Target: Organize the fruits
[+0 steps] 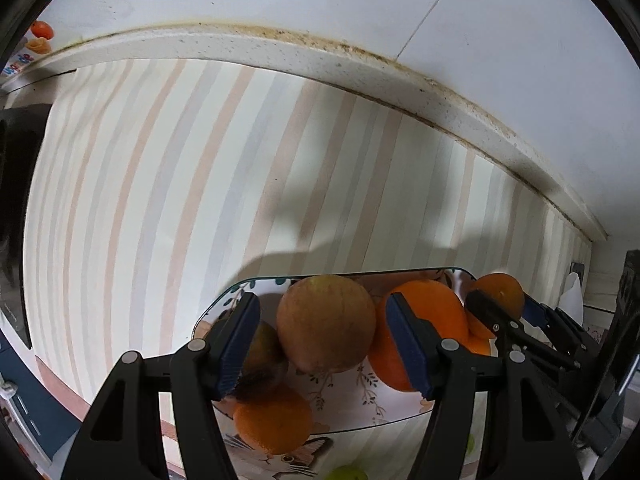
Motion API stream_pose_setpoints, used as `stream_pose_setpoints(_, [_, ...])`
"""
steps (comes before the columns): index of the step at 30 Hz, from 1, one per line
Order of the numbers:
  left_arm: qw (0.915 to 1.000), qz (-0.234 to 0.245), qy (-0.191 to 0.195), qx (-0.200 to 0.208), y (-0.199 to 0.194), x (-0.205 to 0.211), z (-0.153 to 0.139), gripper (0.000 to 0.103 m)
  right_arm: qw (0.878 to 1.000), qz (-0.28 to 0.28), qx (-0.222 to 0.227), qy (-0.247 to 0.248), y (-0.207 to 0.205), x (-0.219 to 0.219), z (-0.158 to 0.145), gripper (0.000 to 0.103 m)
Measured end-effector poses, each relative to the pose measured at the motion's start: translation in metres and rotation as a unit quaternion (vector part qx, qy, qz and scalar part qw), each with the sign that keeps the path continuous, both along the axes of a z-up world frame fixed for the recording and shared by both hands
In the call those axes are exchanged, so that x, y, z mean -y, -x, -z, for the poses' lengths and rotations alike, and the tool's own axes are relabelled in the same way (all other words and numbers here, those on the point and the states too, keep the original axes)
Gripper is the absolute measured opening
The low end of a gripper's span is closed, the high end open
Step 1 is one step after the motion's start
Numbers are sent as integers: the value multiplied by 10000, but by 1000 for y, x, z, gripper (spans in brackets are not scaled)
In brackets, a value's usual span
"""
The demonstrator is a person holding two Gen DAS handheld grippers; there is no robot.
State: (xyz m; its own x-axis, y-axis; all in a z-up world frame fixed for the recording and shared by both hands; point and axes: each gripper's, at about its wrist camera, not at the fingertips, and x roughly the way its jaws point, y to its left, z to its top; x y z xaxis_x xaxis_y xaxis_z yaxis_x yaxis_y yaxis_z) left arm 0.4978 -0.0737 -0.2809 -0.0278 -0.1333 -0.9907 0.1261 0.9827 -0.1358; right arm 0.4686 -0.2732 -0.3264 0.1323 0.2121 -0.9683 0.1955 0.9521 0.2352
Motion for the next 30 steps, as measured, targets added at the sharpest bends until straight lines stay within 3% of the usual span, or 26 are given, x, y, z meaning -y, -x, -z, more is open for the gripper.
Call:
stream_pose_setpoints(7, [9998, -128, 91, 123, 8, -11, -5, 64, 9998, 18, -87, -152, 3, 5, 2, 68])
stream_pose_setpoints(11, [9994, -165, 47, 292, 19, -18, -12, 71, 9999, 34, -54, -137, 6, 10, -4, 73])
stream_pose_setpoints(13, [9989, -160, -9, 440, 30, -21, -16, 78, 10000, 7, 36, 37, 12, 10, -14, 93])
stream_pose_setpoints(14, [9988, -163, -27, 465, 35, -22, -16, 82, 9999, -28, 106, 119, 16, 9, -20, 95])
stream_pose_setpoints(21, [9974, -226, -106, 671, 83, -30, -22, 86, 9981, -355, 291, 415, 63, -15, -42, 95])
stream_pose_setpoints(30, [9900, -207, -409, 1331, 148, -40, -59, 86, 9929, -551, 673, 808, 127, -39, -79, 95])
